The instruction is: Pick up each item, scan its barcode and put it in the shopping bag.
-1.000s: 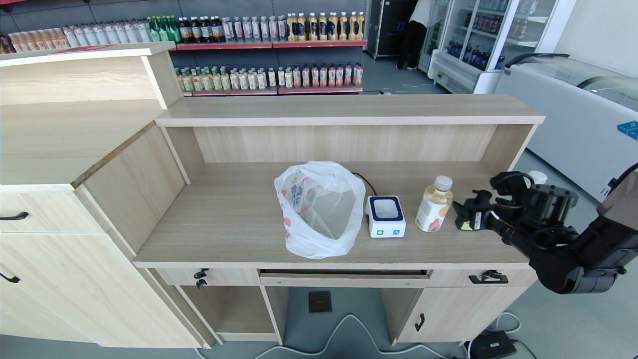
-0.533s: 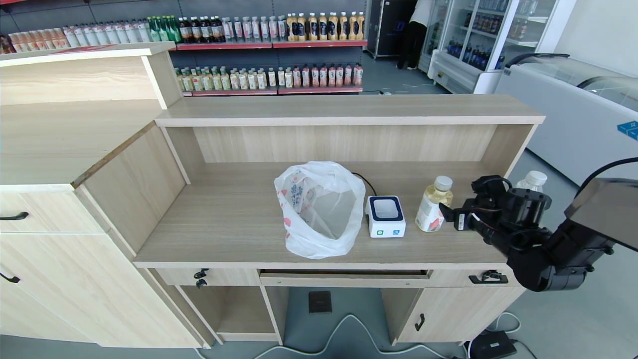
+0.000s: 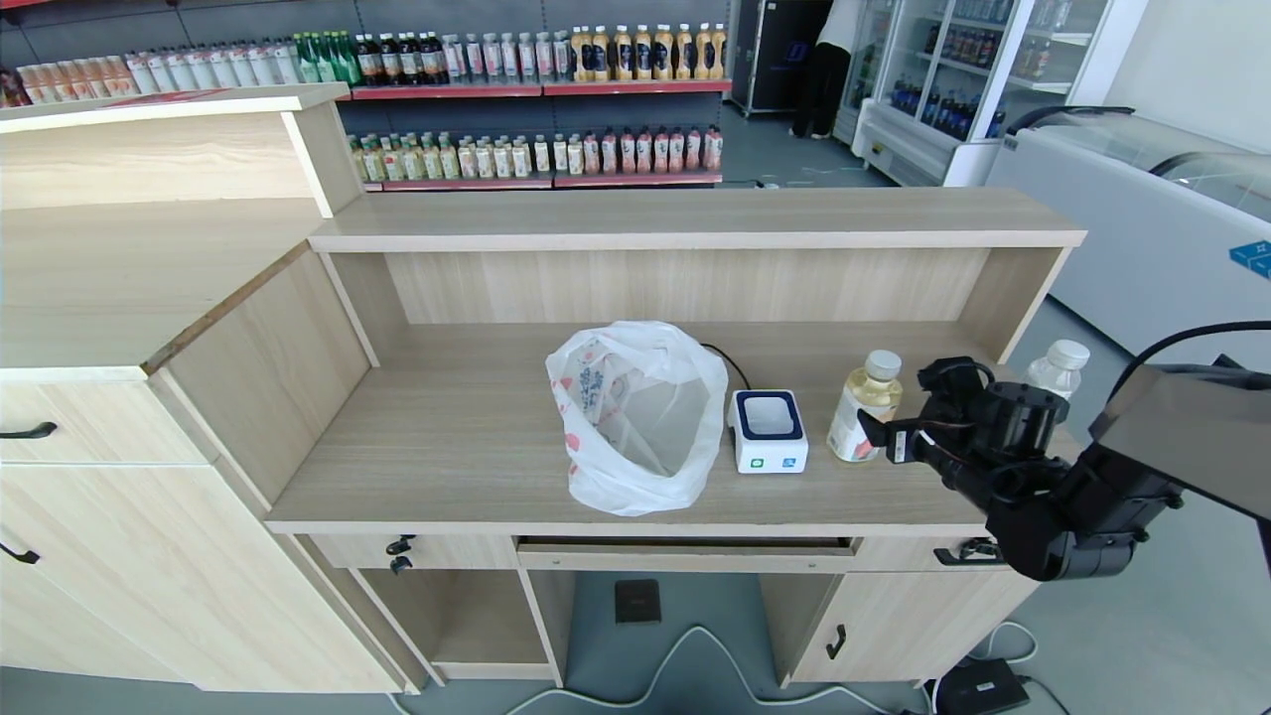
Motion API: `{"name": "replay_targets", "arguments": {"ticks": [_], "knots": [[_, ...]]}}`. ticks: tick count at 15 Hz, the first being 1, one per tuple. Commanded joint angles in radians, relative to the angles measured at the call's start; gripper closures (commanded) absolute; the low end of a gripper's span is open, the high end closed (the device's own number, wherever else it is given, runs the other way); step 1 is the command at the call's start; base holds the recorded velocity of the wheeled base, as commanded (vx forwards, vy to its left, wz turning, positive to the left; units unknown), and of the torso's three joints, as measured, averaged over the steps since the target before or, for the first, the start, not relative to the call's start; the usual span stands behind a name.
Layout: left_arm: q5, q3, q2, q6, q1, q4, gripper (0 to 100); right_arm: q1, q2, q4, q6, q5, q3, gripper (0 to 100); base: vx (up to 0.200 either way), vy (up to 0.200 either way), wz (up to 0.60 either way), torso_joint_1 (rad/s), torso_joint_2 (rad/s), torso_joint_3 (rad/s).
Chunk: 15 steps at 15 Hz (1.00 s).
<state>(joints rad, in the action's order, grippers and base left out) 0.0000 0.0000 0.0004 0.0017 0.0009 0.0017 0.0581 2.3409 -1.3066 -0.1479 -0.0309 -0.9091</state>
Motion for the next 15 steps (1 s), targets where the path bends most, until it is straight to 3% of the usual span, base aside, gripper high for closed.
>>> {"name": "replay_targets", "arguments": {"ticks": [1,15], "knots": [[0.000,0.000,0.000,0.000,0.001,0.000,0,0.009,0.025,0.001,0.001,0.000,-0.036,0,0.000,0.000,0.00,0.000,0.00,0.000],[0.000,0.000,0.000,0.000,0.001,0.000,0,0.031,0.175,0.049,-0.006,0.003,-0.255,0,0.000,0.000,0.00,0.000,0.00,0.000]]}}
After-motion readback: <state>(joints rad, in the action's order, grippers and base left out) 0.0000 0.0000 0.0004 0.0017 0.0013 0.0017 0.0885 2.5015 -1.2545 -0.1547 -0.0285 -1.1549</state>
